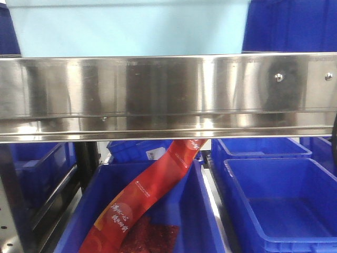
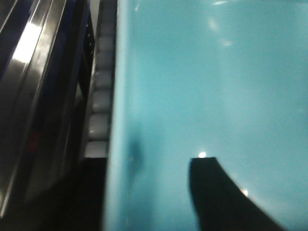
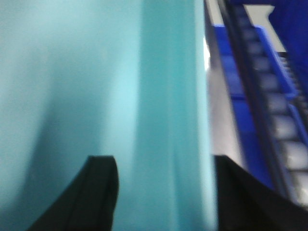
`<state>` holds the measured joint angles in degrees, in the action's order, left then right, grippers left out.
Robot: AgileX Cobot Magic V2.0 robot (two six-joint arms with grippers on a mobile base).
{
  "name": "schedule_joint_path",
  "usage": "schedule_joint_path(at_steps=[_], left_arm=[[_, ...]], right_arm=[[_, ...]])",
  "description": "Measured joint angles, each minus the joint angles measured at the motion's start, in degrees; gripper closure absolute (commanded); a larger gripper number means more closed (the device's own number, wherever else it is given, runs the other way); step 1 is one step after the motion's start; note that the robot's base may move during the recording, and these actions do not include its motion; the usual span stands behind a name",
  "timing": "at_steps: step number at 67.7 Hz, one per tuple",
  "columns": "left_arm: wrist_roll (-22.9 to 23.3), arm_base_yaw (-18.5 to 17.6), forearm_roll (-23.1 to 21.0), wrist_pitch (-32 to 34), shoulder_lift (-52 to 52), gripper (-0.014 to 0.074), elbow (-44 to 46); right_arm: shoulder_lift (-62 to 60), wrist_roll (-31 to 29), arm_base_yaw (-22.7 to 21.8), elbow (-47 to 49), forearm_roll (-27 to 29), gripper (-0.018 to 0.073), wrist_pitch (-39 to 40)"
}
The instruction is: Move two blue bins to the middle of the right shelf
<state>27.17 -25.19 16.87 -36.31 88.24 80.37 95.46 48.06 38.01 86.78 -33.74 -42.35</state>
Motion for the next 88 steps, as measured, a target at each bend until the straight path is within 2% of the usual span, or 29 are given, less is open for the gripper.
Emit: schedule_joint_path(at_steps=[8,20,29,33,36,45,48,59,68,76,81,88], left_arm=[[0.0,-0.1,-0.7,0.6,-0.2,0.0159,0.0],[0.0,-0.1,-0.9,0.7,-1.3,0.0183,0.1],[0.0,-0.1,-0.9,-0.4,-2.6,0.0242,2.5],[0.0,-0.1,-0.9,-1.3,-3.3,0.0321,3.7],[0.0,-0.1,-0.9,-2.1,-4.0,0.0407,4.6],[0.0,-0.1,-1.0,-3.3,-6.0,0.0701,5.6],[0.0,-0.1,-1.0,-3.8,-6.8,0.0707,5.7],[-0.7,-0.1,-1.3,-4.6,-8.4,0.0707,5.7],[-8.5,-0.1,-6.4,-4.2,-11.3,0.0707,4.2],[-15.6,-0.1,-13.8,2.4,-16.3,0.0707,-2.8],[-17.1,-0.1,-16.9,8.5,-19.5,0.0707,-9.1],[-17.9,-0.1,-18.3,16.9,-24.7,0.0707,-17.8]], right_arm=[[0.0,0.0,0.1,0.1,0.1,0.0230,0.4],[-1.8,0.0,0.2,0.1,0.3,0.0230,0.3],[-4.4,0.0,0.2,0.1,0.3,0.0236,0.3],[-5.6,0.0,0.2,0.1,0.3,0.0279,0.3],[-6.6,0.0,0.2,0.1,0.3,0.0351,0.3],[-9.3,0.0,0.2,0.1,0.3,0.0636,0.3],[-10.1,0.0,0.2,0.1,0.3,0.0727,0.3],[-11.7,-3.2,0.7,0.1,0.3,0.0724,0.3],[-14.3,-9.0,2.3,-1.0,0.3,0.0724,2.1],[-18.6,-12.6,2.7,-7.1,0.3,0.0724,8.8],[-21.6,-13.6,2.7,-12.9,0.2,0.0724,15.6],[-26.7,-14.1,2.7,-22.4,-0.3,0.0724,24.6]])
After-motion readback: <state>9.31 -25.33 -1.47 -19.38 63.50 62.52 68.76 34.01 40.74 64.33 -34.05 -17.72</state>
